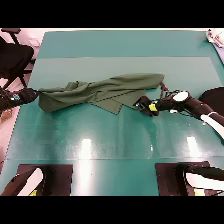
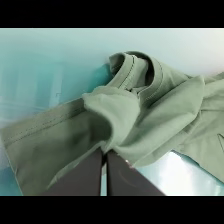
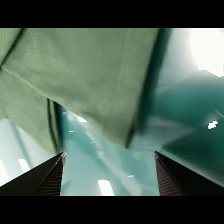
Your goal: Fold the shirts.
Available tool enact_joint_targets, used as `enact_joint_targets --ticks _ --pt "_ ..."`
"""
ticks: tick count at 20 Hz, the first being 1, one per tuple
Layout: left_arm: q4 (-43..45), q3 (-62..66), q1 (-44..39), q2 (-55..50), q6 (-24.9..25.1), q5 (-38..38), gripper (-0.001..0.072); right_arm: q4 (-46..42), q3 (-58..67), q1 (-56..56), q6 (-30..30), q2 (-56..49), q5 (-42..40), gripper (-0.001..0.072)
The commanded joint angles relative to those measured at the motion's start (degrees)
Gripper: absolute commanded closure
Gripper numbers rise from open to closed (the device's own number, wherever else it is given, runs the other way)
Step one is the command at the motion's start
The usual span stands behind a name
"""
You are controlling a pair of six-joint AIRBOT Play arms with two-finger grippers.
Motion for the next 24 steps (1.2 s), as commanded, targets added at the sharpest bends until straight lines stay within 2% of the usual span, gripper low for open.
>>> enact_joint_targets --ticks 1,2,5,6,7,8,9,16,18,21,24 --pt "0.0 0.0 0.0 0.0 0.0 -0.1 0.0677 3.5 -0.4 2.6 -0.2 -2.9 -4.2 0.0106" --pt "-0.1 0.0 0.0 0.0 0.0 -0.1 0.0677 3.5 -0.3 3.2 -0.1 -3.0 -6.1 0.014" --pt "-0.2 0.0 0.0 0.0 0.0 -0.2 0.0677 3.6 0.0 4.5 0.3 -2.9 -10.5 0.0167" --pt "-0.1 0.0 0.0 0.0 0.0 -0.2 0.0677 3.6 0.0 4.5 0.5 -2.9 -10.4 0.0273" --pt "-0.1 0.0 0.0 0.0 0.0 -0.1 0.0677 3.5 0.0 4.5 0.5 -2.9 -10.4 0.0523" --pt "-0.2 0.0 0.0 0.0 0.0 -0.2 0.0677 3.6 0.0 4.5 0.5 -2.9 -10.4 0.0663" --pt "-0.2 0.0 0.0 0.0 0.0 -0.2 0.0677 3.6 0.0 4.5 0.5 -2.9 -10.4 0.0687" --pt "-0.5 0.0 0.0 0.0 0.0 -0.8 0.0677 3.4 0.0 4.5 0.1 -0.6 -10.0 0.0688" --pt "-3.0 0.0 0.0 0.0 0.2 -1.7 0.0677 3.4 0.0 4.5 -0.5 3.2 -10.8 0.0689" --pt "-8.5 1.2 0.0 0.6 4.2 -2.1 0.0679 3.3 0.0 3.8 -1.8 10.2 -12.6 0.069" --pt "-10.9 8.4 0.0 0.6 5.1 -4.2 0.0679 3.1 1.0 2.0 -3.9 17.6 -13.0 0.0691"
